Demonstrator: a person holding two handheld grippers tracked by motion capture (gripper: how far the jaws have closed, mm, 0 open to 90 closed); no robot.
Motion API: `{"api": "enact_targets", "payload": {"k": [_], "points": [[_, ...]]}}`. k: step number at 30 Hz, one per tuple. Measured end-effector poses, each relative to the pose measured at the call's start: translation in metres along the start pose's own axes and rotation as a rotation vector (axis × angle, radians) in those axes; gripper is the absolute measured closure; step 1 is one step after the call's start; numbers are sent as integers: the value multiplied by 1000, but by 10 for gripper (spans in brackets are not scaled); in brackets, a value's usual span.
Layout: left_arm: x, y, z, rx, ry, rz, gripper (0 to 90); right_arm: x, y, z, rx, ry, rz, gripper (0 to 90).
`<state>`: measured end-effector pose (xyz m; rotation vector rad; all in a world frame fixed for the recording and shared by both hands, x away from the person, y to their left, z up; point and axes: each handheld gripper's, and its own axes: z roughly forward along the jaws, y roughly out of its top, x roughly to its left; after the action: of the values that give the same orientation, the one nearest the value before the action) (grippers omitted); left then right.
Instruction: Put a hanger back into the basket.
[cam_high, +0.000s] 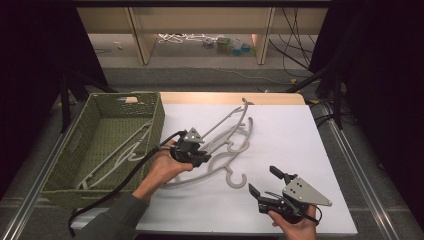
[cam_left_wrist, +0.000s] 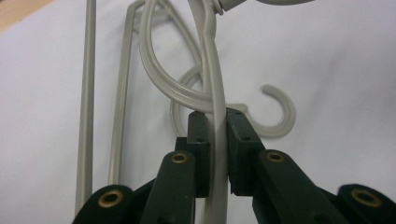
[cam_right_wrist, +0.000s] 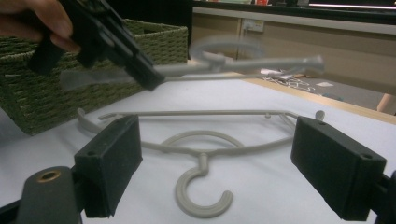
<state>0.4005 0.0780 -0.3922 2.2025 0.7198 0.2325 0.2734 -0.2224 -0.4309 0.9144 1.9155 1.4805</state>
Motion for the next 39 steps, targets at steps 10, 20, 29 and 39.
{"api": "enact_targets", "payload": {"k": [10, 20, 29, 39], "points": [[0, 23, -62, -195, -64, -82, 814, 0, 0, 0, 6, -4, 3, 168], [15, 30, -131, -256, -42, -88, 814, 0, -1, 1, 4, -1, 3, 167], [31, 10, -166, -218, 79, -76, 815, 0, -1, 2, 0, -10, -3, 168], [61, -33, -179, -189, 154, -125, 815, 0, -2, 3, 1, -3, 7, 167]]}}
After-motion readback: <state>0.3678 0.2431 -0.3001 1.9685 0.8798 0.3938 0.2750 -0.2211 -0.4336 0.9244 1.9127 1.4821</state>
